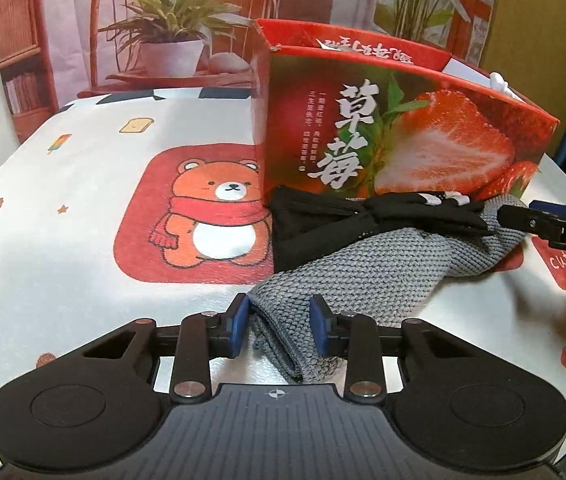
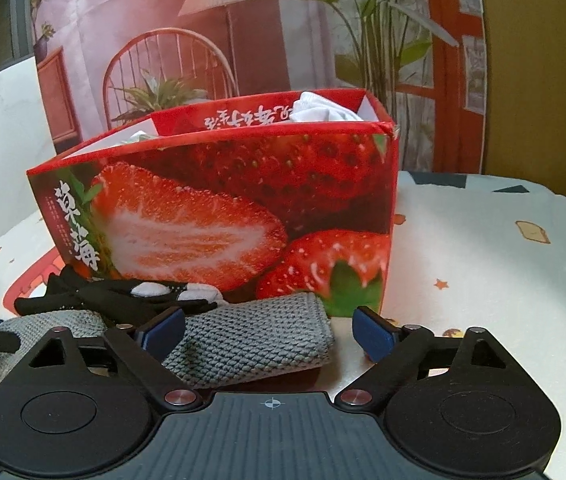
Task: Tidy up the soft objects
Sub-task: 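Move both grippers down to the grey knit towel, then close the left gripper on the towel edge while the right gripper grasps it too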
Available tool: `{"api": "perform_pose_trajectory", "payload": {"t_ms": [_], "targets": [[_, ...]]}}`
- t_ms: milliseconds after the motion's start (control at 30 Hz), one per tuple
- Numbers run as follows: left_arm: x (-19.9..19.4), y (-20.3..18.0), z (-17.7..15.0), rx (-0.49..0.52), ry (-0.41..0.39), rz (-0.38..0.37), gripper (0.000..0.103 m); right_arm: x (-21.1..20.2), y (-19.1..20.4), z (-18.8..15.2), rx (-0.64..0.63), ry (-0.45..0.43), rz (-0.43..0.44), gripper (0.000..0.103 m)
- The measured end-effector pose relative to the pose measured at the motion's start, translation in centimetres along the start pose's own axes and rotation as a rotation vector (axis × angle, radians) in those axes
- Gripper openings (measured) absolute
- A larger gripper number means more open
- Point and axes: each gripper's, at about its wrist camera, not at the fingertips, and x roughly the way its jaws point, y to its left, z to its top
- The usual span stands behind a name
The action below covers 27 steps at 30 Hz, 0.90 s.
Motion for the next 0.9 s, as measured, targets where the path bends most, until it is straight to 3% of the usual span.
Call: {"api": "perform_pose_trajectory", "payload": {"t_ms": [233,467,700,900], "targets": [[0.2,1.7,0.1,-0.056,-0.017,0.052,0.035,0.6,0.1,0.3,0.006,0.022,0.014,0.083],[0.3,1.9,0.0,-0.069,-0.029,0.077,0.044,1.0,1.0,-0.4,-0.034,0.038,0.015,0.073],[0.2,2.1,-0.2,-0.087,-0.041,0.072,0.045,1.3,2.3,-0.9,-0.11,0.051,-0.005,0.072],[0.2,2.2,-0.3,-0.092,-0.046,0.07,0.045,1.8,1.6,-0.8,-0.076,0.082,0.02,0.072]]}}
